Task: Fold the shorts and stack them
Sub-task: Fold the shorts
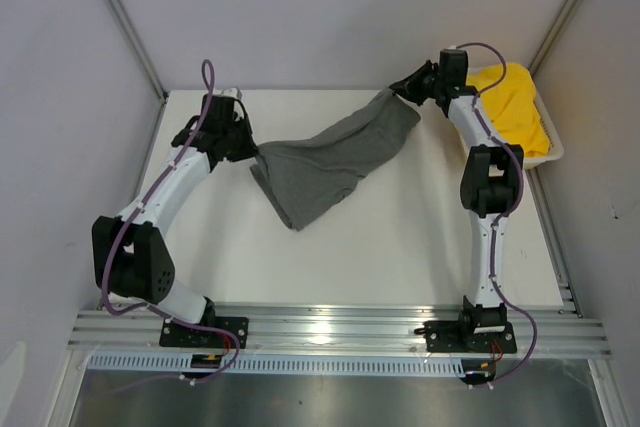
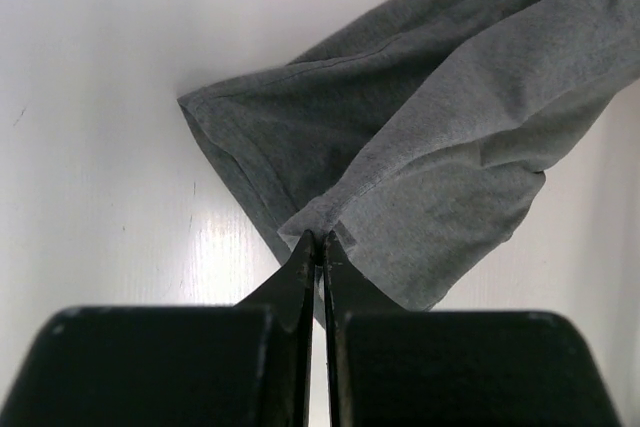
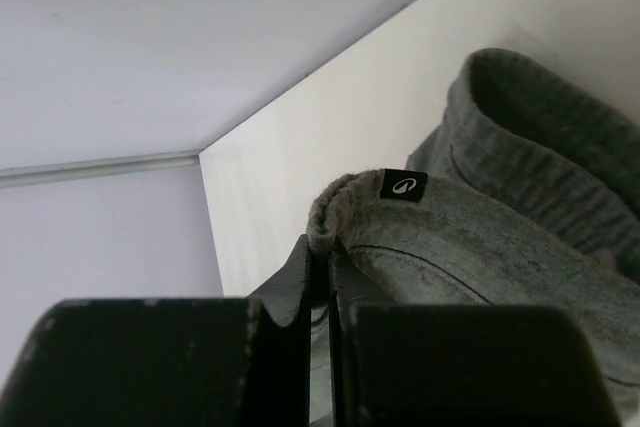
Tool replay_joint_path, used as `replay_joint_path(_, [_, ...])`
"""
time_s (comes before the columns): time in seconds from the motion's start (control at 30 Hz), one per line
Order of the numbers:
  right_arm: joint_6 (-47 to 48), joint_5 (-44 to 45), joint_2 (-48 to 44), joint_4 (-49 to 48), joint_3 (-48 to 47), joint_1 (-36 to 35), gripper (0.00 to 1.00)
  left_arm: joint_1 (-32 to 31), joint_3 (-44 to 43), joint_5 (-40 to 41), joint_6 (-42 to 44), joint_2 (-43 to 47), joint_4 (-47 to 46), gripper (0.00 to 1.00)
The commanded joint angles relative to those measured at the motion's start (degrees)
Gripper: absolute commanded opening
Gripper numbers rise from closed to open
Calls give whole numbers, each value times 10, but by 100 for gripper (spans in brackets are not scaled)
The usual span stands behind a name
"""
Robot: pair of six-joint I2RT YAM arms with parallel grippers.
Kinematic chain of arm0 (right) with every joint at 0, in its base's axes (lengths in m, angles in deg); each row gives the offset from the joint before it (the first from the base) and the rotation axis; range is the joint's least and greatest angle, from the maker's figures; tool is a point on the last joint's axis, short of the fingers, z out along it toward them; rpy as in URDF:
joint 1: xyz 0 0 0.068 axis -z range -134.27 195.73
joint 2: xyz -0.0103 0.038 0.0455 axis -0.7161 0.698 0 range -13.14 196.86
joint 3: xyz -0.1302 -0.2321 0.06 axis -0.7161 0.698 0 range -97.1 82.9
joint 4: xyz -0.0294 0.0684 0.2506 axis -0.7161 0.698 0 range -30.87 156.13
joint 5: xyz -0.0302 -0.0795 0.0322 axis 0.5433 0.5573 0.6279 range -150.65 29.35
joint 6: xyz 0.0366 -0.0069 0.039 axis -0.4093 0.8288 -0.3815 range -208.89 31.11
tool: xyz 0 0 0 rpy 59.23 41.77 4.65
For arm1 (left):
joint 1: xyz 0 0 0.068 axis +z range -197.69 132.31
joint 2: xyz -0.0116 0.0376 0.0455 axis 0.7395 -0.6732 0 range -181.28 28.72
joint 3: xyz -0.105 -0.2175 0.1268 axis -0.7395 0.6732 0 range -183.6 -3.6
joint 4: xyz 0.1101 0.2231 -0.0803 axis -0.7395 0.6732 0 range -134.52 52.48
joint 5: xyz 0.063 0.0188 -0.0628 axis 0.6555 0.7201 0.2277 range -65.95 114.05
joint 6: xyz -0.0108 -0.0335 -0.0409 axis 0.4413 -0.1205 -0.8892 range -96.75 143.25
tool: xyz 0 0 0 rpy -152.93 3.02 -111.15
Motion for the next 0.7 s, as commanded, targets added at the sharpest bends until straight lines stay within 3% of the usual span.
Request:
replay_joint_path(0.0, [-19,-14,16,-98,-54,-17,0,12,8,-5,-14,-10,-32,0])
replay_joint_path(0.3, [-40,9,101,-153,-113,-37,2,39,75,2,-28,-53,-77,0])
replay_joint_path(0.4, [-41,15,134,-195,-136,-43,7,55,97,3,-34,-70,-100,0])
replay_joint_path(0.5, [-48,27,156,-244,-142,-46,53,62,95,21,-36,-93,-104,0])
replay_joint_path(0.53, [-49,29,159,-255,-142,-48,85,64,91,34,-40,-110,-101,4])
replay_joint_path(0.57, [-47,33,160,-265,-146,-49,97,66,91,34,-42,-120,-98,14])
replay_joint_path(0.6, [-43,34,160,-267,-149,-51,100,68,89,34,-43,-126,-99,25])
replay_joint_path(0.63, [-29,36,158,-262,-153,-51,99,68,88,34,-47,-134,-102,55])
replay_joint_path(0.67, [-21,38,156,-249,-159,-52,99,68,91,56,-50,-132,-106,60])
